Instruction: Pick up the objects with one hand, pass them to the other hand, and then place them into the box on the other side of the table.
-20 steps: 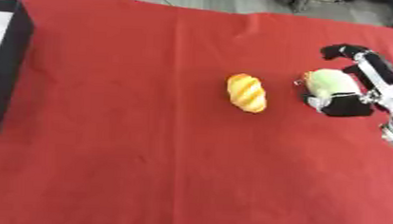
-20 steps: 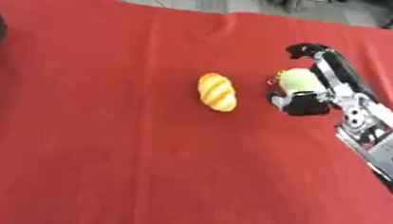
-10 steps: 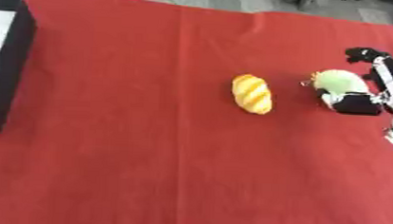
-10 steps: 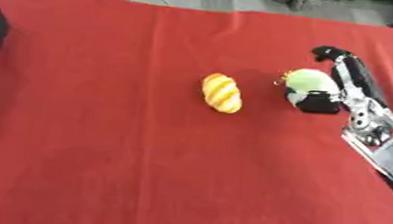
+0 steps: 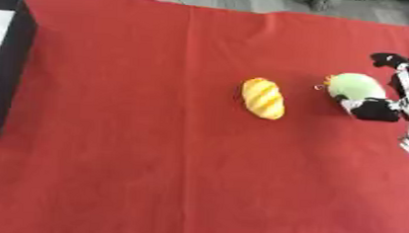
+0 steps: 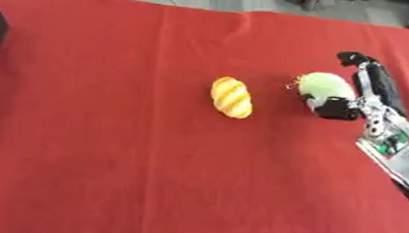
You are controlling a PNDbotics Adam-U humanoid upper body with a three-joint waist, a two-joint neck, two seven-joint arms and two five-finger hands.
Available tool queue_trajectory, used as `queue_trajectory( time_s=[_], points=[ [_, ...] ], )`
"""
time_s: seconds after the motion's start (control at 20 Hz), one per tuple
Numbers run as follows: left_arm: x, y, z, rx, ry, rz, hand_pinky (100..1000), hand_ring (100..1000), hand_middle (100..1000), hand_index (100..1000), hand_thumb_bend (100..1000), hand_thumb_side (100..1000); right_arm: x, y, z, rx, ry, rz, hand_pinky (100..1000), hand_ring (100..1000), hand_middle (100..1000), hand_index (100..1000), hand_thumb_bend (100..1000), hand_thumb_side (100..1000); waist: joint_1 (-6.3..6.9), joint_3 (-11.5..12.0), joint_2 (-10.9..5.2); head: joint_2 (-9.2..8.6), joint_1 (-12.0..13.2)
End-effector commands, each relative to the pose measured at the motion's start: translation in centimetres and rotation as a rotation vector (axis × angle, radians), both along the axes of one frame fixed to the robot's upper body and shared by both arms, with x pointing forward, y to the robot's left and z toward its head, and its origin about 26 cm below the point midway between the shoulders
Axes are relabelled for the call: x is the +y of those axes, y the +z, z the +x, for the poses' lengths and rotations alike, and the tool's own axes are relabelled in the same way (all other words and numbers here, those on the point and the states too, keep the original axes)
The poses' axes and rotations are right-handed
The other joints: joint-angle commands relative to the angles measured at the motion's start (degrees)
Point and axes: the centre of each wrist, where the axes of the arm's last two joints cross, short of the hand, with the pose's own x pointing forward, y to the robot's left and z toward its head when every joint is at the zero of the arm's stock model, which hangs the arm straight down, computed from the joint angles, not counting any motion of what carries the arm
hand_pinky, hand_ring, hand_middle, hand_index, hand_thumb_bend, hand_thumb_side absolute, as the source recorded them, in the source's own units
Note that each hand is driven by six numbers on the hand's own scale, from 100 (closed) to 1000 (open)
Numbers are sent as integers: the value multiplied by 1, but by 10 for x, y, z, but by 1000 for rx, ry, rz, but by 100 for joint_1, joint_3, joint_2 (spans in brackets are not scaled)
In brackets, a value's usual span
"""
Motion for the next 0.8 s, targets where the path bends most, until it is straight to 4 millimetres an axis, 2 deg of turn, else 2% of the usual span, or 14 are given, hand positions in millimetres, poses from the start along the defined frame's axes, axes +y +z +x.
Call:
queue_trajectory(
  time_s=[0.05, 0.6, 0.8],
  points=[
    [1, 7, -3, -31, 2, 7, 696, 697, 727, 831, 100, 770, -7, 7, -1, -12, -36, -24, 815, 962, 807, 868, 561, 100, 9, 7, -90, -101, -34],
    [-1, 7, -3, -25, 4, 13, 696, 697, 724, 827, 100, 761, -19, -5, -1, 9, -96, 35, 816, 963, 810, 868, 524, 100, -37, 54, -8, -171, -51],
    [-1, 6, -3, -22, 5, 14, 696, 697, 723, 824, 100, 762, -20, -9, 0, 16, -93, 59, 818, 958, 792, 851, 478, 100, -28, 57, 13, -175, -40]
  ],
)
